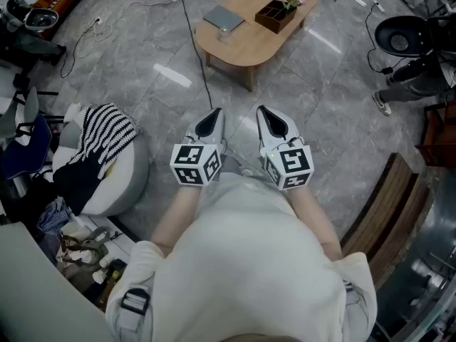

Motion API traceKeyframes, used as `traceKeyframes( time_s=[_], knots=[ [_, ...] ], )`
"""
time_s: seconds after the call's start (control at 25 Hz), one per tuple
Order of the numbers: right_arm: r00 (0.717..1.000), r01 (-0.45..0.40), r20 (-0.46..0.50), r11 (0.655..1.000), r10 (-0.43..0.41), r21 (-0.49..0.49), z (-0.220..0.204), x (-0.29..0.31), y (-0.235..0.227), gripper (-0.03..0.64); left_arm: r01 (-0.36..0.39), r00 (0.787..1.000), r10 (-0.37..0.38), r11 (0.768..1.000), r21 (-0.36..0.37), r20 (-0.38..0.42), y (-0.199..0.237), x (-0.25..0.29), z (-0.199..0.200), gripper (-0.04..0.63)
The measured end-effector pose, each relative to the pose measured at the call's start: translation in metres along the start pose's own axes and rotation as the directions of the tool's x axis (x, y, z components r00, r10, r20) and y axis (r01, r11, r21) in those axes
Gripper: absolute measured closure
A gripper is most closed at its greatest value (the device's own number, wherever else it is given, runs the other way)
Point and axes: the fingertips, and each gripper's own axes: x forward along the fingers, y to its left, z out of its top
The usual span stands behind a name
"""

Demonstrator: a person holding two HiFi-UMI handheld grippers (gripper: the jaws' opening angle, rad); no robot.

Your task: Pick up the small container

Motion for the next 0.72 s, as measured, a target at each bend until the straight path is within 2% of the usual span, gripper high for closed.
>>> traceKeyframes(
  time_s=[0.28,0.56,0.72],
  knots=[
    [1.000,-0.009,-0.001,1.000,0.009,-0.015,0.001,-0.011,0.000,0.620,0.016,1.000,-0.016,1.000,0.006,-0.006,-0.021,-0.007,-0.015,0.594],
    [0.999,-0.051,-0.016,0.998,0.050,-0.030,-0.005,-0.015,0.016,0.620,-0.005,1.000,0.005,1.000,-0.004,0.018,-0.016,-0.017,-0.013,0.594],
    [0.998,-0.058,-0.007,0.998,0.058,0.012,-0.006,-0.018,0.014,0.618,-0.032,0.999,0.032,0.999,0.001,0.031,-0.011,-0.021,-0.014,0.594]
  ],
)
